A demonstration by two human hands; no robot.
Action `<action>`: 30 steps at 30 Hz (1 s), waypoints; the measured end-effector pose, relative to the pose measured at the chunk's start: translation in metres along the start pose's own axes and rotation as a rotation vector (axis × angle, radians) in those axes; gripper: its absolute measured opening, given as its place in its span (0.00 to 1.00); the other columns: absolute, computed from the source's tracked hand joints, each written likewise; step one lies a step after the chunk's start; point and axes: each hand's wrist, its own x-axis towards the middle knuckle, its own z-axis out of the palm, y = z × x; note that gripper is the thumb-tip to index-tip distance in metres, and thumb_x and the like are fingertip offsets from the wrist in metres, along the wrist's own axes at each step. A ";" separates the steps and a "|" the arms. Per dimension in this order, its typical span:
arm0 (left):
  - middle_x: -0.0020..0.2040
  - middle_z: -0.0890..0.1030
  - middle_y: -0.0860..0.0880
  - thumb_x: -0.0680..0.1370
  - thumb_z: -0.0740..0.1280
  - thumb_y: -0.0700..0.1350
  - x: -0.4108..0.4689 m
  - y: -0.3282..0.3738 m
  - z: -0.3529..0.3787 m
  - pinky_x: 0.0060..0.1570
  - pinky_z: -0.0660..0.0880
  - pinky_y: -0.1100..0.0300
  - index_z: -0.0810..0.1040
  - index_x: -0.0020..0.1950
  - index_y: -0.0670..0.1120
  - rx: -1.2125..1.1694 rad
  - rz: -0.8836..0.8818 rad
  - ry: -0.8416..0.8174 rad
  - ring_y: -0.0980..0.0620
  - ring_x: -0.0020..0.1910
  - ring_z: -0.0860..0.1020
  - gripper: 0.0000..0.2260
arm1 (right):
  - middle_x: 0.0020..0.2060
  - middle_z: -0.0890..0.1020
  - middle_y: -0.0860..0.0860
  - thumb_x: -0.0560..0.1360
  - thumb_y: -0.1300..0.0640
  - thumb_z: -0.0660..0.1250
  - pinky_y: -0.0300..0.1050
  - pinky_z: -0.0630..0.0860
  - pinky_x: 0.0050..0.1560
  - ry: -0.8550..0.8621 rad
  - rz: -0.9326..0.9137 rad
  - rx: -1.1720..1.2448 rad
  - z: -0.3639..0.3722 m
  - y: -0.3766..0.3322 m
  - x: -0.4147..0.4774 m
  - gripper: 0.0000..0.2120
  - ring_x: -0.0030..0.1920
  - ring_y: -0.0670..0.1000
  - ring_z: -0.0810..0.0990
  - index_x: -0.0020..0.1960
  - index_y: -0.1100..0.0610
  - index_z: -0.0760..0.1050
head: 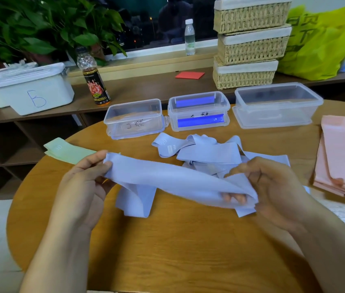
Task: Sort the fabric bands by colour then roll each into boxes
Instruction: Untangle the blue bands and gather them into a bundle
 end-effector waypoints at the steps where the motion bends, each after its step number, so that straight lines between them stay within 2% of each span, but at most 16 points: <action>1: 0.46 0.87 0.48 0.82 0.65 0.32 0.000 0.000 0.000 0.46 0.83 0.59 0.82 0.58 0.44 -0.005 -0.002 -0.004 0.51 0.45 0.85 0.10 | 0.29 0.74 0.58 0.75 0.49 0.65 0.46 0.75 0.43 -0.026 -0.018 -0.048 0.004 -0.003 -0.002 0.19 0.36 0.59 0.73 0.32 0.62 0.76; 3: 0.47 0.87 0.48 0.82 0.66 0.33 -0.001 0.000 0.001 0.46 0.83 0.60 0.82 0.59 0.43 -0.014 -0.008 -0.015 0.52 0.45 0.84 0.11 | 0.30 0.74 0.53 0.75 0.46 0.68 0.42 0.72 0.40 -0.001 -0.032 -0.161 0.011 -0.006 -0.003 0.15 0.34 0.51 0.73 0.34 0.54 0.80; 4: 0.48 0.87 0.48 0.82 0.66 0.33 -0.001 0.000 0.001 0.45 0.83 0.61 0.82 0.59 0.44 -0.017 -0.008 -0.014 0.52 0.45 0.85 0.11 | 0.34 0.74 0.52 0.73 0.46 0.71 0.39 0.72 0.42 -0.013 -0.050 -0.244 0.011 -0.007 -0.003 0.09 0.36 0.48 0.74 0.41 0.50 0.82; 5: 0.47 0.87 0.48 0.82 0.66 0.33 -0.001 0.000 0.001 0.45 0.83 0.61 0.83 0.59 0.44 -0.021 -0.005 -0.008 0.52 0.45 0.85 0.11 | 0.37 0.73 0.54 0.72 0.46 0.74 0.37 0.73 0.44 -0.053 -0.055 -0.344 0.011 -0.009 -0.003 0.09 0.38 0.48 0.74 0.51 0.48 0.83; 7: 0.46 0.87 0.48 0.82 0.66 0.32 0.002 0.001 0.000 0.43 0.83 0.62 0.83 0.57 0.44 -0.028 0.002 0.019 0.53 0.44 0.85 0.10 | 0.40 0.73 0.55 0.70 0.50 0.81 0.40 0.75 0.44 -0.143 -0.068 -0.549 0.002 -0.007 -0.004 0.27 0.41 0.51 0.74 0.66 0.42 0.77; 8: 0.46 0.87 0.48 0.82 0.66 0.32 0.003 0.002 -0.002 0.43 0.83 0.61 0.83 0.57 0.44 -0.031 0.006 0.032 0.53 0.44 0.85 0.10 | 0.40 0.73 0.54 0.70 0.54 0.83 0.42 0.76 0.44 -0.122 -0.101 -0.635 -0.002 -0.005 -0.004 0.30 0.41 0.51 0.75 0.68 0.40 0.75; 11: 0.49 0.87 0.48 0.82 0.66 0.33 0.006 0.003 -0.007 0.48 0.82 0.58 0.82 0.58 0.44 -0.025 0.014 0.046 0.51 0.47 0.85 0.11 | 0.43 0.79 0.47 0.75 0.62 0.79 0.45 0.77 0.50 0.049 -0.182 -0.709 -0.004 0.000 0.000 0.22 0.45 0.50 0.79 0.61 0.41 0.79; 13: 0.49 0.87 0.47 0.82 0.66 0.32 0.006 0.002 -0.008 0.46 0.82 0.59 0.82 0.59 0.44 -0.021 0.028 0.054 0.51 0.47 0.85 0.11 | 0.49 0.82 0.51 0.79 0.60 0.75 0.51 0.77 0.59 0.092 -0.185 -0.616 -0.004 0.002 0.002 0.13 0.53 0.52 0.81 0.59 0.45 0.82; 15: 0.48 0.87 0.48 0.82 0.65 0.32 0.006 0.002 -0.008 0.44 0.83 0.60 0.82 0.58 0.43 -0.018 0.039 0.061 0.52 0.45 0.85 0.10 | 0.54 0.84 0.50 0.80 0.60 0.74 0.52 0.76 0.64 0.142 -0.202 -0.518 -0.001 0.003 0.004 0.11 0.59 0.51 0.82 0.58 0.47 0.84; 17: 0.48 0.87 0.48 0.82 0.65 0.32 0.006 0.001 -0.008 0.43 0.84 0.60 0.82 0.59 0.43 -0.020 0.048 0.056 0.51 0.45 0.85 0.10 | 0.57 0.85 0.44 0.79 0.60 0.74 0.46 0.77 0.62 0.297 -0.240 -0.479 0.004 0.006 0.007 0.14 0.61 0.44 0.83 0.58 0.44 0.83; 19: 0.48 0.86 0.47 0.82 0.65 0.32 0.006 -0.001 -0.006 0.43 0.83 0.60 0.81 0.59 0.43 -0.023 0.053 0.048 0.51 0.45 0.85 0.10 | 0.54 0.85 0.40 0.76 0.56 0.78 0.38 0.79 0.53 0.532 -0.270 -0.532 0.008 0.006 0.010 0.11 0.56 0.38 0.84 0.55 0.43 0.82; 21: 0.48 0.86 0.47 0.82 0.66 0.32 0.005 -0.002 -0.003 0.43 0.83 0.60 0.81 0.58 0.43 -0.023 0.054 0.048 0.51 0.44 0.85 0.10 | 0.49 0.87 0.42 0.75 0.54 0.79 0.42 0.80 0.48 0.636 -0.267 -0.522 0.005 0.006 0.011 0.07 0.50 0.43 0.85 0.50 0.47 0.83; 23: 0.48 0.85 0.46 0.82 0.66 0.32 0.004 -0.004 -0.001 0.45 0.83 0.58 0.82 0.58 0.44 -0.017 0.050 0.052 0.51 0.45 0.85 0.10 | 0.47 0.88 0.48 0.77 0.57 0.77 0.50 0.82 0.55 0.550 -0.256 -0.402 0.000 0.004 0.011 0.03 0.52 0.53 0.87 0.48 0.50 0.86; 25: 0.49 0.86 0.46 0.82 0.66 0.32 0.003 -0.005 0.000 0.48 0.82 0.56 0.82 0.59 0.44 -0.015 0.049 0.067 0.51 0.46 0.85 0.10 | 0.51 0.88 0.56 0.76 0.60 0.75 0.54 0.81 0.64 0.363 -0.223 -0.219 -0.004 0.001 0.009 0.04 0.58 0.60 0.86 0.50 0.54 0.88; 27: 0.51 0.86 0.45 0.82 0.66 0.32 0.004 -0.005 0.000 0.51 0.81 0.55 0.81 0.61 0.42 -0.025 0.051 0.086 0.50 0.48 0.85 0.11 | 0.55 0.86 0.63 0.75 0.58 0.75 0.55 0.79 0.69 0.159 -0.152 -0.097 -0.009 -0.001 0.006 0.11 0.60 0.61 0.84 0.54 0.63 0.85; 30: 0.51 0.86 0.46 0.82 0.66 0.32 0.006 -0.001 -0.004 0.51 0.83 0.55 0.80 0.65 0.41 -0.047 0.064 0.109 0.50 0.48 0.85 0.13 | 0.48 0.78 0.64 0.77 0.55 0.74 0.58 0.78 0.66 -0.128 -0.087 -0.051 -0.018 -0.002 0.001 0.16 0.53 0.62 0.78 0.51 0.69 0.77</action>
